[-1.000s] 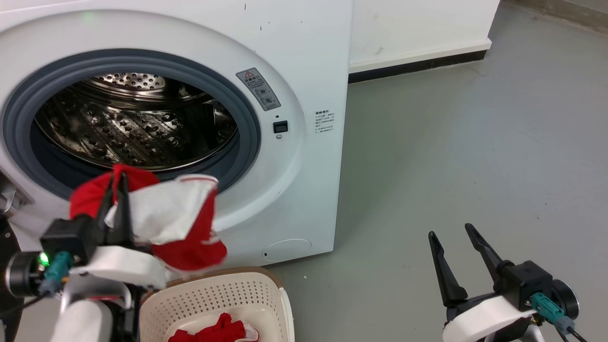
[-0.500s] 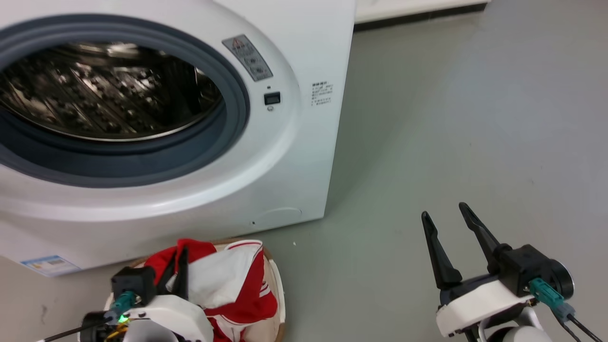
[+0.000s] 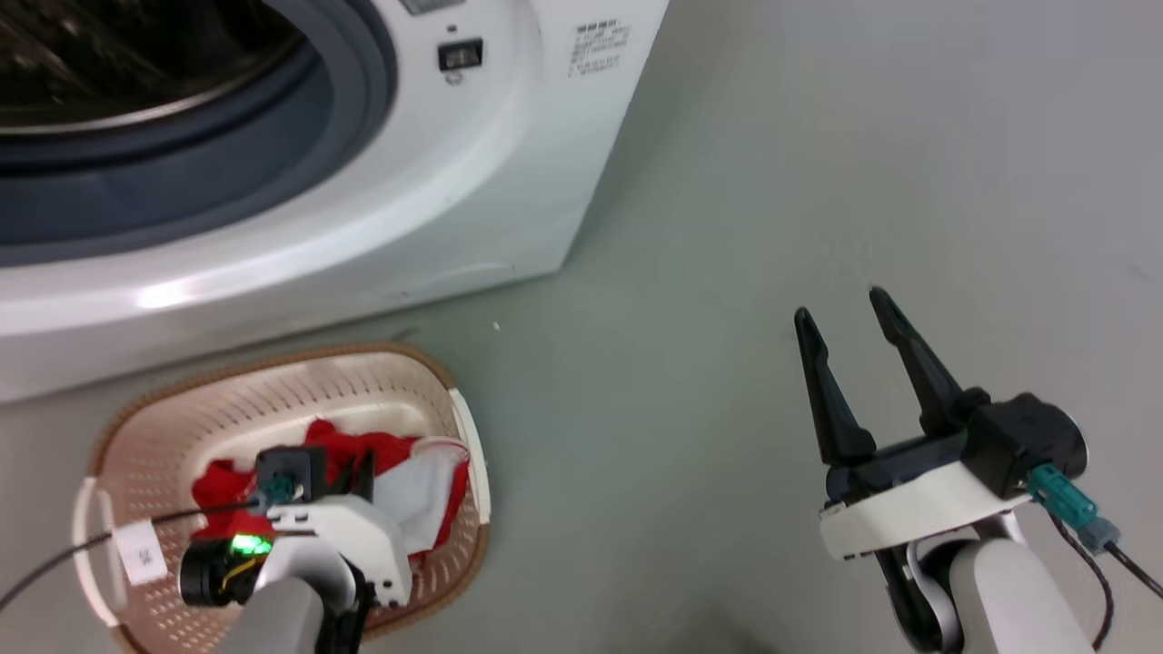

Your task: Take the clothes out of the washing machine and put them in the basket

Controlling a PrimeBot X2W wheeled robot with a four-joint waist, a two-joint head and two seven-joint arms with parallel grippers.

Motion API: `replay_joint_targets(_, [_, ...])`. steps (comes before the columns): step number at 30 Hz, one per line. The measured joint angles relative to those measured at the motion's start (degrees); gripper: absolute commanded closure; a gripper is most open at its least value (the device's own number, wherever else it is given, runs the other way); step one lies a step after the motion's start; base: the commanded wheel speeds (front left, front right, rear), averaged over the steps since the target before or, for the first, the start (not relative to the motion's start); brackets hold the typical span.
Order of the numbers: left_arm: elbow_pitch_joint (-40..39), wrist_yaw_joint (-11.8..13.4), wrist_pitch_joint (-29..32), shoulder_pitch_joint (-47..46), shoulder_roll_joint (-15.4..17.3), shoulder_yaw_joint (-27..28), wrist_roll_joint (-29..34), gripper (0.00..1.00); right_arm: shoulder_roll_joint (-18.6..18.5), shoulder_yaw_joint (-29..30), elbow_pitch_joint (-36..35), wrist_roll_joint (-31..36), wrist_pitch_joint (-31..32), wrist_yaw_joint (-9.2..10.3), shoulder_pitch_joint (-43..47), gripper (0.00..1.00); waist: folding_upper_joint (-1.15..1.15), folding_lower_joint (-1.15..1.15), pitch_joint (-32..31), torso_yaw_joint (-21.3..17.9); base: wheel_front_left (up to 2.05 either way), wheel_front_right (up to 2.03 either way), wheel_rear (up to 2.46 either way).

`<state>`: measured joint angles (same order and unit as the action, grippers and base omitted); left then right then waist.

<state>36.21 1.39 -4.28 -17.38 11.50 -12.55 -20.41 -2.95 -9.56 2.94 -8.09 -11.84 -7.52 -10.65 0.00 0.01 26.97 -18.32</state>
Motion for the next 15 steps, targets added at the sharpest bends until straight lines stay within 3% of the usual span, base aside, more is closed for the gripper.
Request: replay_joint_targets(15, [28.0,-0.7,-1.7,-17.1,0.8,1.6,-1.6,1.00,0.0,-2.3,2.7,-2.5,-2.8,0.00,-6.0,0.00,0.00,0.00,15.4,-4.4,0.00,0.00,0.00])
